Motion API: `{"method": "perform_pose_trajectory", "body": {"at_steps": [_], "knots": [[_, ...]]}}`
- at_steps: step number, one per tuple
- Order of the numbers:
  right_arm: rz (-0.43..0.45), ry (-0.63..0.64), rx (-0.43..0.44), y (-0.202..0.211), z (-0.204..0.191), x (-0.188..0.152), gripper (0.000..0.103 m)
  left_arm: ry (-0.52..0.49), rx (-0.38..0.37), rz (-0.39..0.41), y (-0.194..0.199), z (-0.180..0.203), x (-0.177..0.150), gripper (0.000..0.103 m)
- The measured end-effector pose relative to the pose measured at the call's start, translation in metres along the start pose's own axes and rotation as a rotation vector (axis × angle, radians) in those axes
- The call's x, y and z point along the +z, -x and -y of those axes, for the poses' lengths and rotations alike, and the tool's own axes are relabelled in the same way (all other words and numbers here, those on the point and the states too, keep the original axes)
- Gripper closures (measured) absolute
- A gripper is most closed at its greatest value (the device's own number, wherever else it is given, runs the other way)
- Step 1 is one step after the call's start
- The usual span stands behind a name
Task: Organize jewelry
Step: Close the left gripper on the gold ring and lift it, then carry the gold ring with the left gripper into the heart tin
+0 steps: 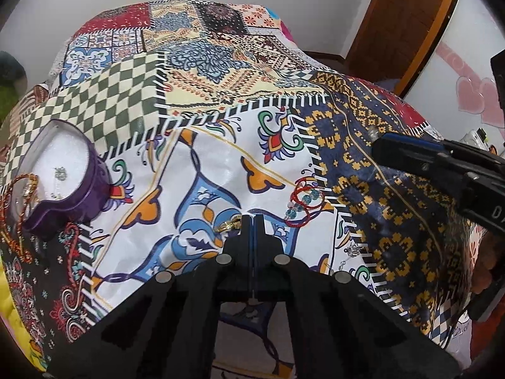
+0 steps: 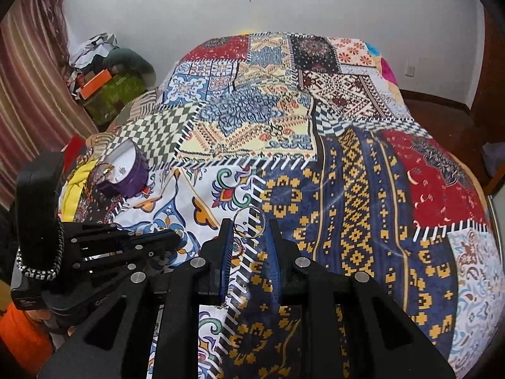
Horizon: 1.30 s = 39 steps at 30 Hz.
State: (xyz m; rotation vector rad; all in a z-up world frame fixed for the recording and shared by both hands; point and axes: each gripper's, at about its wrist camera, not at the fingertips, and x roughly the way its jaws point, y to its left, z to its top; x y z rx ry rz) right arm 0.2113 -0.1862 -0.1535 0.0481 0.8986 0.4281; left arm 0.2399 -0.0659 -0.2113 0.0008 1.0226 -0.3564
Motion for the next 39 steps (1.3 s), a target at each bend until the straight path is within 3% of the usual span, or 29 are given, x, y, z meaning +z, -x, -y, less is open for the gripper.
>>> {"method": "perform_pose_trajectory", "body": {"at_steps": [7,9,11,13,18,21,24,25,26,32,39], "knots": [[0.008,-0.001,0.009,0.005,-0.005,-0.001,0.084,-0.001,0.041,0.021,0.018,-0.007,-0.003,0.103],[0.006,-0.002,0.011,0.005,-0.006,-0.002,0.084,-0.011,0.076,0.025,0.022,-0.006,-0.004,0.093],[0.004,-0.001,0.012,0.004,-0.006,-0.002,0.084,-0.012,0.087,0.028,0.025,-0.008,-0.005,0.068],[0.003,-0.002,0.015,0.003,-0.006,-0.003,0.084,-0.004,0.092,0.035,0.025,-0.01,-0.006,0.055],[-0.001,-0.009,0.016,0.002,-0.003,-0.003,0.084,0.026,0.068,-0.026,0.004,-0.013,-0.004,0.055],[-0.007,-0.018,0.017,0.0,0.001,-0.004,0.084,0.0,0.086,-0.022,-0.003,-0.007,-0.003,0.055],[-0.015,-0.025,0.019,-0.002,0.003,-0.006,0.084,-0.023,0.097,-0.021,-0.008,-0.001,-0.003,0.068],[-0.016,-0.026,0.021,-0.003,0.003,-0.006,0.084,-0.024,0.104,-0.022,-0.009,0.0,-0.002,0.078],[-0.017,-0.025,0.023,-0.003,0.003,-0.006,0.084,-0.019,0.105,-0.024,-0.009,0.0,-0.001,0.079],[-0.013,-0.012,0.024,-0.001,-0.002,-0.003,0.084,0.003,0.094,-0.01,-0.005,-0.003,0.001,0.079],[0.018,0.017,0.027,0.006,-0.016,0.008,0.084,0.019,0.114,0.072,0.028,-0.01,0.0,0.079]]}}
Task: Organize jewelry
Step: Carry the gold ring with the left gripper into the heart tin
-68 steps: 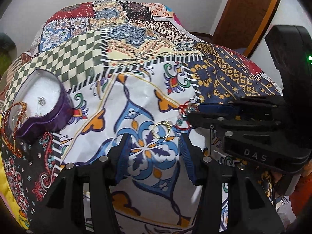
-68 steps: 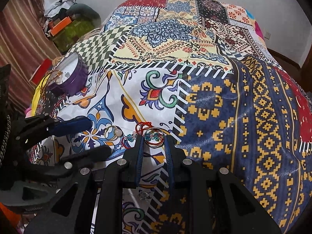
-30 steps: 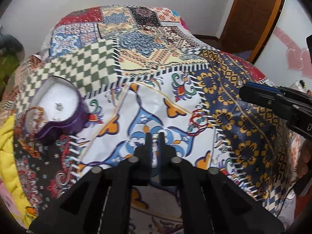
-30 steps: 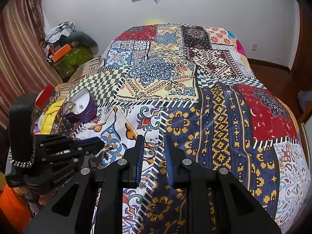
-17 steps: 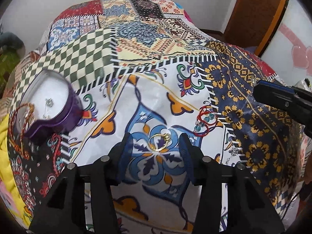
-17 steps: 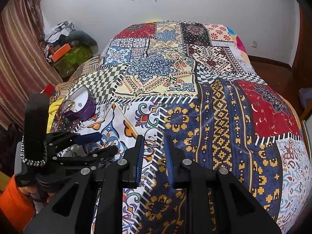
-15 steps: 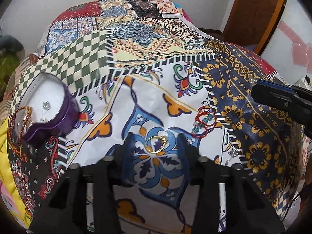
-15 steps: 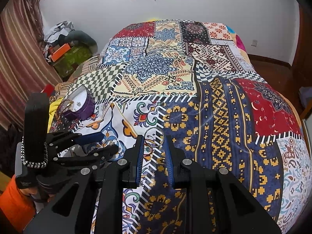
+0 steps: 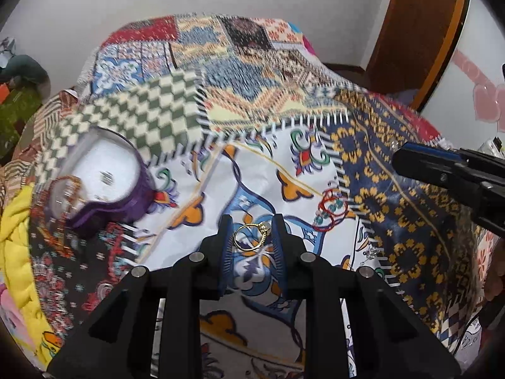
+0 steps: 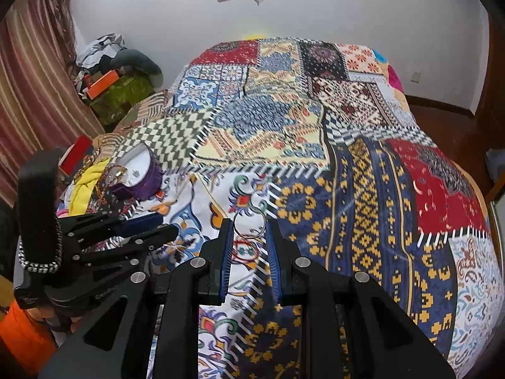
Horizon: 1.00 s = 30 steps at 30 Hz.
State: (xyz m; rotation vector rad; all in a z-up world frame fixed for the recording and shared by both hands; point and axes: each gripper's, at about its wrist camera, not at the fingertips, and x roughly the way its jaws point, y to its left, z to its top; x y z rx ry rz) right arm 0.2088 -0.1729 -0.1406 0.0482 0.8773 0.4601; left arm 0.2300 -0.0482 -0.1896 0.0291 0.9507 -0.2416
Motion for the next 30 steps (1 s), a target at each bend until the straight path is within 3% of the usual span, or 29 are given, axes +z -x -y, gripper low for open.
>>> {"method": "perform_pose_trajectory", "body": {"at_steps": [15,30], "knots": [[0.1,0.089,0.056,0.011,-0.057,0.038,0.084,0.065,0.076,0.183,0.074,-0.046,0.018,0.079],[0.11,0.158,0.152,-0.017,-0.111,0.062,0.084,0.161,0.131,0.267,0.098,-0.101,0.022,0.079]]}}
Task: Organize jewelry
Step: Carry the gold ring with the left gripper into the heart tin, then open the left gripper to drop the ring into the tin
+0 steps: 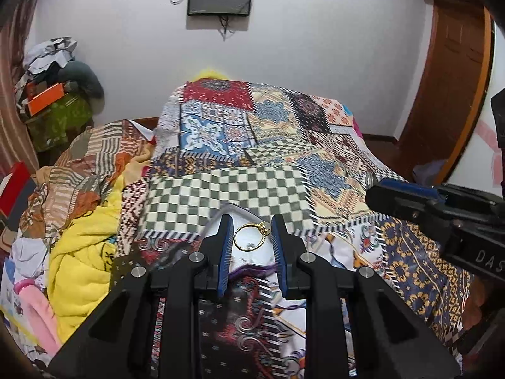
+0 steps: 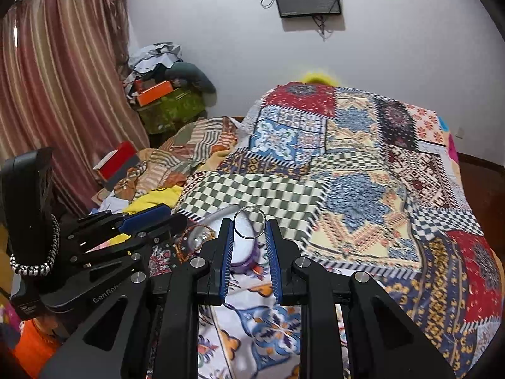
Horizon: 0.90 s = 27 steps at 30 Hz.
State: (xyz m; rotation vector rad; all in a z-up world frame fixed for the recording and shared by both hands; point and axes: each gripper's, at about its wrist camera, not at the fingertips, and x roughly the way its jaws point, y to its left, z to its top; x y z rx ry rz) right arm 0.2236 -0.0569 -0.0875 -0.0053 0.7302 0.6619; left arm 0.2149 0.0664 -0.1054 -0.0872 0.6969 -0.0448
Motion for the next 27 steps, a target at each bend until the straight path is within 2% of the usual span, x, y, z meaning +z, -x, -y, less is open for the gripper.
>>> {"method": "perform_pose_trajectory", "body": {"at_steps": [11,27], "knots": [[-0.067,0.02,0.024,-0.043,-0.009,0.001,0.084,0.054,0.019,-0.007,-0.016,-0.034,0.002,0.079],[-0.196,0.048,0.026,-0.096,-0.01,-0.012,0.084,0.095,-0.047,-0.11,-0.073,-0.05,-0.005,0.079]]}}
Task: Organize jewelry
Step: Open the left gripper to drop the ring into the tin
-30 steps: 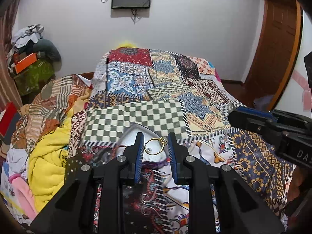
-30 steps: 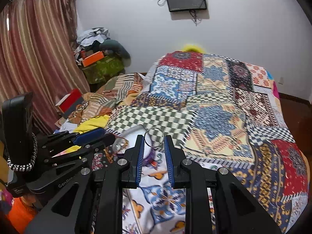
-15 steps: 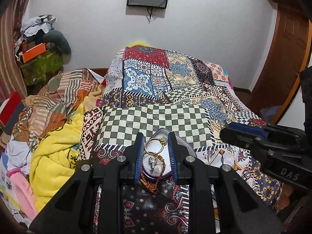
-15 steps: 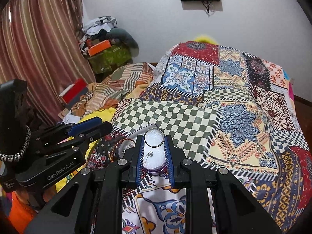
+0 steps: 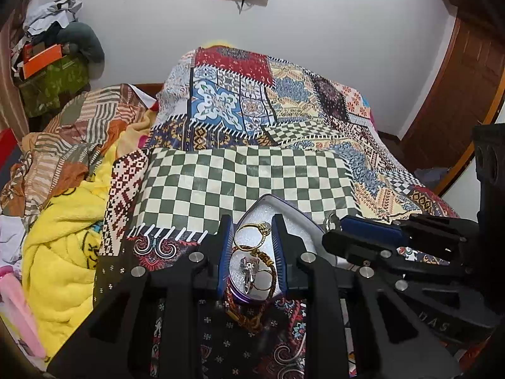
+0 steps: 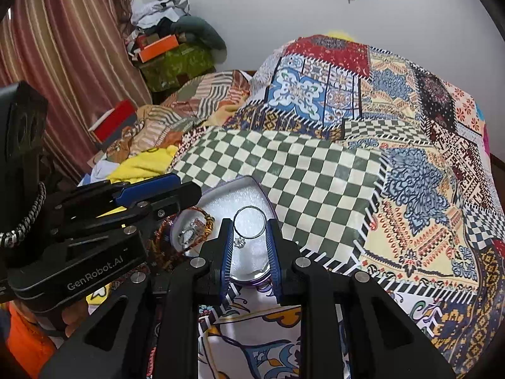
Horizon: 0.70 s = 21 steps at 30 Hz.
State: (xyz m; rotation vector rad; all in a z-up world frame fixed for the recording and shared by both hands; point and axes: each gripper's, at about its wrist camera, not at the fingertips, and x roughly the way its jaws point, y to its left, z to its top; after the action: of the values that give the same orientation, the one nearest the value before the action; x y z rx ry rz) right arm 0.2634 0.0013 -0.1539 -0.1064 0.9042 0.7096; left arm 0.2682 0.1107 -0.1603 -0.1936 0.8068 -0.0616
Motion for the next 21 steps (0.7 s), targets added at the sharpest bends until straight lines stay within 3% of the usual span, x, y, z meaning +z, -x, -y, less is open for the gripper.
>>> {"method": "perform_pose_trajectory", "body": {"at_steps": [13,21], "knots": [[-0.063,0.022,0.003,-0.011,-0.002,-0.003,0.084,0.025,-0.02,-0.029,-0.008,-0.007,0.0,0.08],[-0.026,0.007,-0.009,0.014,-0.001,0.001,0.084,-0.004,-0.012,-0.017,0.006,0.001,0.004,0.079]]}}
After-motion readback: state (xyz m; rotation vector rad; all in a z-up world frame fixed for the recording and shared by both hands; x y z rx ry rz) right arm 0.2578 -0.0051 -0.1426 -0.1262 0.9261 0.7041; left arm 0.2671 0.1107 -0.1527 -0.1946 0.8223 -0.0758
